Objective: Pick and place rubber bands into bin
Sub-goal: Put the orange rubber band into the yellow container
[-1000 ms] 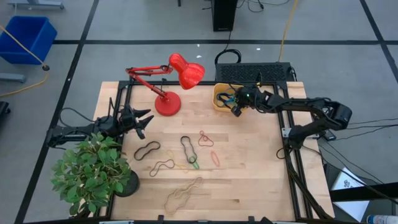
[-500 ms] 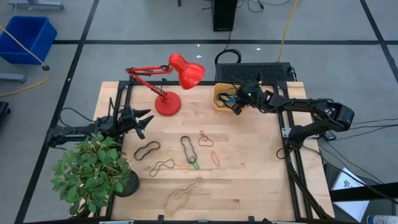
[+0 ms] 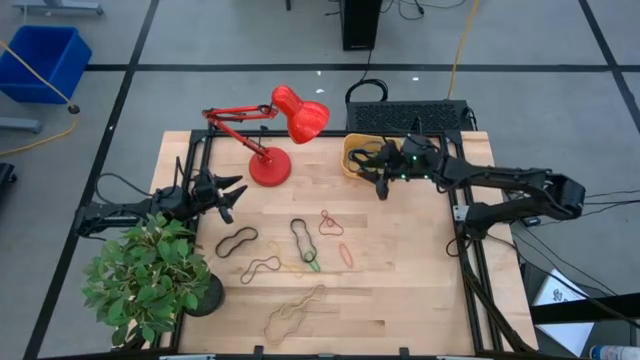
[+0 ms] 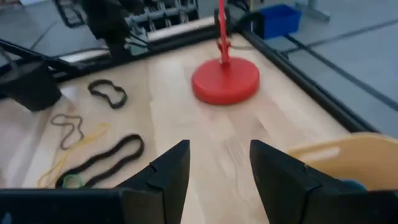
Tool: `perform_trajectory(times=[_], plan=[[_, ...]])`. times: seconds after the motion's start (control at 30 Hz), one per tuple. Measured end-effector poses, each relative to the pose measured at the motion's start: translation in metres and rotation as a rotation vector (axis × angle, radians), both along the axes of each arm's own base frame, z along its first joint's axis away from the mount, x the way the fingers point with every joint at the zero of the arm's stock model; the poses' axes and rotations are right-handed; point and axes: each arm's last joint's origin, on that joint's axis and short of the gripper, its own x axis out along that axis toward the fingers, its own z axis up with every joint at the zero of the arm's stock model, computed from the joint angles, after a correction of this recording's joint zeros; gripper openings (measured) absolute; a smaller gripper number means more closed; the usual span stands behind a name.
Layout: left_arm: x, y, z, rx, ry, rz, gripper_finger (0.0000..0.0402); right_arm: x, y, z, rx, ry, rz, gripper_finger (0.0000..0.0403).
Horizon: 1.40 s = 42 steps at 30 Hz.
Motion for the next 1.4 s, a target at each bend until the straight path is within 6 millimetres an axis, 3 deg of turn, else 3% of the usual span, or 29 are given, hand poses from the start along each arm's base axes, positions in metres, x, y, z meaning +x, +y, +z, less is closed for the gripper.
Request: perform_trajectory(times=[0.13, 0.4, 0.6, 0.97, 1.4], plan=[[0.0, 0.0, 0.0, 0.0, 0.0, 0.0, 0.0173, 0.008, 0.018, 0.002, -0.115, -0.004, 0.114, 0.016], [0.0, 0.0, 0.0, 0.001, 0.001, 0.0, 0.0173, 0.022, 0.077, -0.001, -0.357, 0.031, 0.354, 0.016], [0.0, 0.0, 0.0, 0.001, 0.001, 0.0, 0.0173, 0.034, 0.109, -0.026, -0.369, 0.148, 0.401, 0.016], [0.0, 0.0, 0.0, -0.001, 0.001, -0.001, 0.0173, 0.055, 0.13, -0.094, -0.307, 0.383, 0.484, 0.016], [0.0, 0.0, 0.0, -0.003, 0.003, -0.001, 0.0173, 0.067, 0.137, -0.134, -0.226, 0.416, 0.463, 0.016]])
